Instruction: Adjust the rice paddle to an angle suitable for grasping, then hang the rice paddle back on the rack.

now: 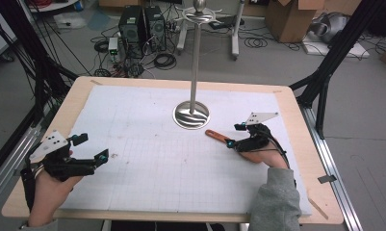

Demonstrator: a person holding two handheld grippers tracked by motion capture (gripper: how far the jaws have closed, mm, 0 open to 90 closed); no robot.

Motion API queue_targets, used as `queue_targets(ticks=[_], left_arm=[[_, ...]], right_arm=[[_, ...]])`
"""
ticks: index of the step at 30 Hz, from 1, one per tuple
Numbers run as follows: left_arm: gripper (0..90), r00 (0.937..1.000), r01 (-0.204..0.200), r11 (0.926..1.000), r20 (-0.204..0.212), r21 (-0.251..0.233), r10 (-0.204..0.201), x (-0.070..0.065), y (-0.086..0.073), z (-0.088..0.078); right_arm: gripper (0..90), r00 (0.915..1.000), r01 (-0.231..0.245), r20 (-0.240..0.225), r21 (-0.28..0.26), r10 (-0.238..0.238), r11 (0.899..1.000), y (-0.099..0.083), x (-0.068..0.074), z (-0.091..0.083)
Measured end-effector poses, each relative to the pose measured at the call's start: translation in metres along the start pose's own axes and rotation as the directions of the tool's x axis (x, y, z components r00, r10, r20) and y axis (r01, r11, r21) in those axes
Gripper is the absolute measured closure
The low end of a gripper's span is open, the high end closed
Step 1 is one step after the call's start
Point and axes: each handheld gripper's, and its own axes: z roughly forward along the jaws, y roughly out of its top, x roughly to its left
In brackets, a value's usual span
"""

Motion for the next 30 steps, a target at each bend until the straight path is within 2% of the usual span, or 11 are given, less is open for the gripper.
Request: queue_targets(ticks=[1,4,10,22,25,30], left_arm=[[1.7,1.0,-0.001,1.0,0.001,0.002,0.001,0.0,0.0,0.0],[1.7,1.0,-0.004,1.0,0.003,0.006,0.004,0.0,0.0,0.0],[1.7,1.0,-0.002,1.0,0.0,0.008,0.002,0.001,-0.002,0.0],[1.7,1.0,0.0,0.9999,-0.001,0.012,0.0,0.0,-0.003,0.001],[1.7,1.0,-0.005,0.9998,0.002,0.02,0.005,0.0,-0.004,0.0],[1.7,1.0,-0.002,0.9998,-0.008,0.02,0.003,0.0,-0.005,-0.004]], right_arm=[[14.1,0.9999,0.008,-0.012,0.006,-0.008,1.0,0.0,-0.001,0.0],[13.9,0.9994,0.016,-0.032,0.02,-0.016,1.0,-0.001,-0.001,-0.001],[14.0,0.9992,0.025,-0.033,0.021,-0.024,0.999,-0.002,-0.002,-0.001],[14.5,0.9992,0.039,-0.007,0.045,-0.038,0.998,-0.002,-0.002,0.004],[14.6,0.9992,0.039,0.003,0.069,-0.04,0.997,-0.002,-0.003,0.006],[16.2,0.9979,0.061,0.017,0.087,-0.063,0.994,-0.002,-0.005,0.01]])
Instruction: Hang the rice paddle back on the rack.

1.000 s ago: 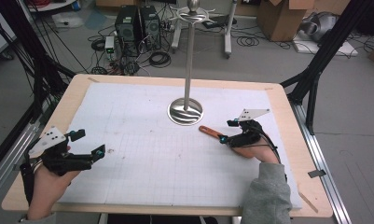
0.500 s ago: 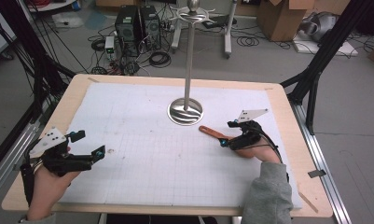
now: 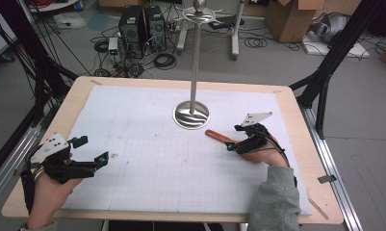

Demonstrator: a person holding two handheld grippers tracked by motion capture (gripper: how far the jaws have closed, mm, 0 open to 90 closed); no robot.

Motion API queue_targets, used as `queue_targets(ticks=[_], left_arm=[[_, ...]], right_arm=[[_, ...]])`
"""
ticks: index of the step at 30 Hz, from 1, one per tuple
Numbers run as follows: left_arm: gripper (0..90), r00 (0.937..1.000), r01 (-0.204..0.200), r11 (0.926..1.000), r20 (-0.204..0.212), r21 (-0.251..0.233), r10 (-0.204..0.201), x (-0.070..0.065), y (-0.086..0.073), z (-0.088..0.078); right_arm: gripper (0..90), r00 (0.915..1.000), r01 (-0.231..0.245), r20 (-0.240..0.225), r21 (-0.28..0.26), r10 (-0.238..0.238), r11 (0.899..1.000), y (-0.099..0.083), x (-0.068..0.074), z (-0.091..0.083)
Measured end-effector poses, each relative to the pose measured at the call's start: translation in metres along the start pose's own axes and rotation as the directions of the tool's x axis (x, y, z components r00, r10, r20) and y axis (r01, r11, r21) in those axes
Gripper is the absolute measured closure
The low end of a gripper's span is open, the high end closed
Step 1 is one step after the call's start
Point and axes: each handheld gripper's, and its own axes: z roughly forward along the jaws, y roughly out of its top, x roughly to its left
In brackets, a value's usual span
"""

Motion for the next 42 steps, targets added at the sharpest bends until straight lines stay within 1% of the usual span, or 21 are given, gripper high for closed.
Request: queue_targets(ticks=[1,2,3,6,9,11,13,14,15,16,18,20,21,26,28,32,36,39,42], left_arm=[[1.8,1.0,0.002,1.0,-0.004,-0.003,-0.002,0.0,0.0,-0.001],[1.7,1.0,0.002,1.0,-0.004,-0.003,-0.002,0.0,0.0,-0.001],[1.7,1.0,0.006,1.0,-0.005,-0.004,-0.006,0.0,-0.001,-0.003],[1.7,0.9999,0.004,1.0,-0.011,0.001,-0.004,0.001,-0.003,-0.006],[1.7,0.9999,0.005,1.0,-0.013,0.006,-0.005,0.001,-0.004,-0.007],[1.7,0.9999,0.007,1.0,-0.015,0.007,-0.007,0.001,-0.005,-0.008],[1.7,0.9998,0.006,0.9999,-0.017,0.01,-0.006,0.002,-0.006,-0.009],[1.7,0.9998,0.01,0.9999,-0.018,0.007,-0.01,0.001,-0.006,-0.01],[1.7,0.9998,0.005,0.9999,-0.018,0.009,-0.005,0.002,-0.006,-0.011],[1.7,0.9997,0.01,0.9999,-0.021,0.004,-0.01,0.001,-0.006,-0.011],[1.7,0.9997,0.009,0.9999,-0.022,0.004,-0.009,0.001,-0.006,-0.013],[1.7,0.9996,0.011,0.9999,-0.024,0.005,-0.011,0.002,-0.007,-0.013],[1.7,0.9996,0.011,0.9999,-0.024,0.007,-0.011,0.002,-0.007,-0.013],[1.7,0.9996,0.011,0.9999,-0.026,0.011,-0.011,0.002,-0.008,-0.013],[1.7,0.9996,0.012,0.9999,-0.025,0.01,-0.012,0.002,-0.008,-0.013],[1.7,0.9996,0.01,0.9999,-0.026,0.01,-0.01,0.002,-0.008,-0.014],[1.7,0.9996,0.008,0.9999,-0.026,0.013,-0.007,0.002,-0.008,-0.014],[1.7,0.9996,0.011,0.9999,-0.027,0.013,-0.01,0.002,-0.008,-0.014],[1.7,0.9996,0.011,0.9998,-0.028,0.014,-0.011,0.002,-0.009,-0.014]], right_arm=[[16.7,1.0,0.0,0.003,0.006,0.0,1.0,0.0,0.0,0.001],[17.0,0.9999,0.011,0.007,0.017,-0.011,1.0,0.001,-0.001,0.002],[17.1,0.9998,0.014,0.013,0.034,-0.015,0.999,0.001,0.0,0.004],[17.2,0.9997,0.022,0.008,0.055,-0.022,0.998,0.003,-0.001,0.01],[17.9,0.9997,0.025,0.0,0.055,-0.025,0.998,0.004,-0.001,0.013],[18.7,0.9997,0.024,0.005,0.074,-0.025,0.997,0.005,-0.001,0.018],[19.7,0.9999,0.015,0.0,0.082,-0.015,0.997,0.005,-0.001,0.02],[20.0,0.9997,0.023,0.002,0.084,-0.023,0.996,0.005,-0.002,0.021],[20.2,0.9997,0.025,0.005,0.088,-0.025,0.996,0.005,-0.002,0.022],[20.4,0.9998,0.018,0.003,0.09,-0.018,0.996,0.005,-0.002,0.023],[21.1,0.9998,0.021,0.003,0.09,-0.022,0.996,0.005,-0.003,0.024],[22.2,0.9999,0.013,0.006,0.104,-0.014,0.994,0.005,-0.003,0.026],[22.4,0.9997,0.021,0.007,0.104,-0.022,0.994,0.005,-0.004,0.027],[24.4,0.9996,0.022,0.012,0.129,-0.024,0.991,0.004,-0.004,0.03],[25.9,0.9997,0.02,0.01,0.136,-0.022,0.99,0.004,-0.004,0.031],[30.5,0.9995,0.02,0.022,0.157,-0.024,0.987,0.003,-0.005,0.032],[34.2,0.9995,0.027,0.01,0.163,-0.029,0.986,0.002,-0.006,0.035],[37.3,0.9997,0.02,0.013,0.172,-0.022,0.985,0.001,-0.006,0.036],[40.8,0.9996,0.021,0.015,0.166,-0.023,0.986,0.001,-0.007,0.036]])
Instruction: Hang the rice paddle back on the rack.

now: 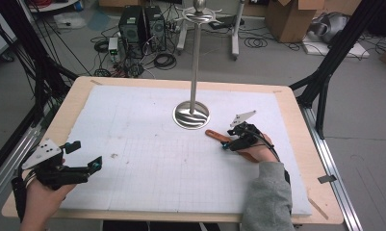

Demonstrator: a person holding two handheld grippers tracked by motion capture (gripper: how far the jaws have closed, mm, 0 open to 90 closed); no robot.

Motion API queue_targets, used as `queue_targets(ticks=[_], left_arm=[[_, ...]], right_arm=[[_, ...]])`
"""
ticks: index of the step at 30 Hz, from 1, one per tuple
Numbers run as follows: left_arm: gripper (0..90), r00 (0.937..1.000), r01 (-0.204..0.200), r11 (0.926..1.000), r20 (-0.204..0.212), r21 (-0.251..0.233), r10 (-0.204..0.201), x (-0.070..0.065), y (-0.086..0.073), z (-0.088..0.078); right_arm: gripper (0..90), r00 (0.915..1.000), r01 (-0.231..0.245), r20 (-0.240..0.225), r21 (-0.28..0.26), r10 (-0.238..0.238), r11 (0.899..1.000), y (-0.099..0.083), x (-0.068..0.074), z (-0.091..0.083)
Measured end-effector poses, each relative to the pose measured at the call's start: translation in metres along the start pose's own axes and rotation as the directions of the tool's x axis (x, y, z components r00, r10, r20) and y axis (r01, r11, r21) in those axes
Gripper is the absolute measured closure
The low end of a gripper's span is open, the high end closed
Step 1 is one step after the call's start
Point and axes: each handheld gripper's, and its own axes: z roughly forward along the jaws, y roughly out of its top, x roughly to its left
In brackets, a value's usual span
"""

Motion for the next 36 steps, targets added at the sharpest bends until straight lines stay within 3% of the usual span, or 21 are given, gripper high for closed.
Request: queue_targets(ticks=[13,24,25,36], left_arm=[[1.7,1.0,0.002,1.0,-0.003,0.005,-0.002,0.0006,-0.0014,-0.0003],[1.7,1.0,0.005,1.0,-0.005,0.005,-0.005,0.0012,-0.0021,-0.0002],[1.7,1.0,0.006,1.0,-0.005,0.007,-0.006,0.0012,-0.0022,-0.0001],[1.7,1.0,0.003,0.9999,-0.002,0.01,-0.003,0.0017,-0.0022,0.0001]], right_arm=[[52.6,0.9993,-0.015,-0.035,0.0,0.015,1.0,-0.0008,-0.0012,0.0],[59.6,0.9988,-0.031,-0.039,0.004,0.031,1.0,-0.0014,-0.0008,-0.0011],[63.3,0.9988,-0.03,-0.039,0.003,0.03,1.0,-0.0016,-0.0009,-0.0012],[64.5,0.9987,-0.035,-0.038,0.013,0.035,0.999,0.0001,0.0,-0.002]])
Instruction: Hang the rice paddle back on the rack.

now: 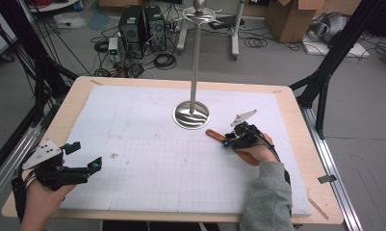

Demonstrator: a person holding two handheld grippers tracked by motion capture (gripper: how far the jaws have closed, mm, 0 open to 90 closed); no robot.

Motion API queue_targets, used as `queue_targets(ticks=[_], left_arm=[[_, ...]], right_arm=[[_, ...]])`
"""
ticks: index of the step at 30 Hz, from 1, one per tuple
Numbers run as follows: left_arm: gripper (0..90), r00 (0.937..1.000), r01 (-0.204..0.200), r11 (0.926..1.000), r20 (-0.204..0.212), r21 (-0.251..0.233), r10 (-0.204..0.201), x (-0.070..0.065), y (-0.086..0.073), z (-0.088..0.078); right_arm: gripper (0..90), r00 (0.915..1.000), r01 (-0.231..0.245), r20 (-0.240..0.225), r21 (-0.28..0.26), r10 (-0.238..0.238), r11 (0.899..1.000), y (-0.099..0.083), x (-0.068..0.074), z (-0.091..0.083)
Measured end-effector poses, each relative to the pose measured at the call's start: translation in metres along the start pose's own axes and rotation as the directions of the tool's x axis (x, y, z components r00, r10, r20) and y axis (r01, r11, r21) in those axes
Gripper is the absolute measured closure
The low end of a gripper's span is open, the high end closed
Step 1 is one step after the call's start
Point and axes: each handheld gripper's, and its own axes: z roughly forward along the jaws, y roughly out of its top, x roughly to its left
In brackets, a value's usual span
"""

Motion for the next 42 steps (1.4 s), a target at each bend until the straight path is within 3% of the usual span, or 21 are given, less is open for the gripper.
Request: queue_targets(ticks=[8,28,35,42], left_arm=[[1.7,1.0,0.004,1.0,0.0,-0.007,-0.004,0.0,0.001,-0.001],[1.7,0.9999,0.0,1.0,0.016,-0.003,0.0,-0.001,0.003,0.007],[1.7,0.9997,-0.006,1.0,0.024,0.0,0.007,-0.002,0.004,0.01],[1.7,0.9995,-0.01,0.9999,0.031,-0.012,0.011,-0.004,0.007,0.011]], right_arm=[[64.6,1.0,-0.002,0.0,-0.016,0.002,1.0,0.001,0.001,-0.003],[64.6,0.9992,-0.014,0.034,-0.15,0.019,0.989,0.006,0.005,-0.032],[64.6,0.999,-0.028,0.029,-0.212,0.035,0.977,0.006,0.007,-0.045],[64.5,0.9991,-0.026,0.024,-0.289,0.035,0.957,0.008,0.011,-0.06]])
